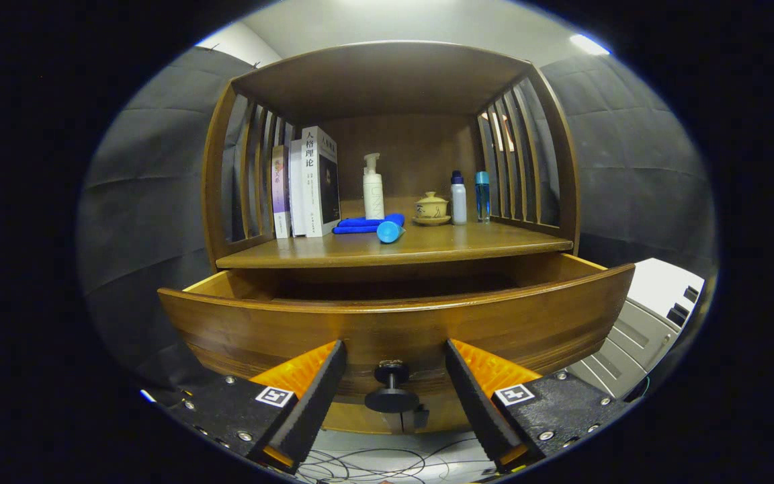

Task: Pull open the drawer, take out the items inside it, and place them on the countertop above the cabinet.

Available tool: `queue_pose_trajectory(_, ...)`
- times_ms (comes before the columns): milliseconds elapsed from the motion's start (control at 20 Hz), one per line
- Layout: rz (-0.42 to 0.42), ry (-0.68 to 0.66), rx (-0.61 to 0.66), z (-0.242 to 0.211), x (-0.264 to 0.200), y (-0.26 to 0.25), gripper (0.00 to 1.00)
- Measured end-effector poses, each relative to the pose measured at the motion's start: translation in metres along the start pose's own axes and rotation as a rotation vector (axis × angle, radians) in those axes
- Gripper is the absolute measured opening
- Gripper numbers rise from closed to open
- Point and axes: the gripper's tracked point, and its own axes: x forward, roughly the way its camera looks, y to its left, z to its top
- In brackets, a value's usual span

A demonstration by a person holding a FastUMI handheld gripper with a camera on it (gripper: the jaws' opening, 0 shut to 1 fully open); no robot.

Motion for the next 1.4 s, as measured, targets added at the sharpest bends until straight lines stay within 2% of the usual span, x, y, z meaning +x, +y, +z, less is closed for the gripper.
queue_pose_trajectory(550,0.007,-0.026,0.0,0.01,0.06,-0.002,0.93)
queue_pose_trajectory(950,0.001,-0.032,-0.05,0.015,0.094,-0.005,0.93)
queue_pose_trajectory(1200,-0.014,-0.038,-0.059,0.016,0.098,-0.004,0.93)
queue_pose_trajectory(1400,0.009,-0.017,-0.092,0.015,0.095,-0.004,0.93)
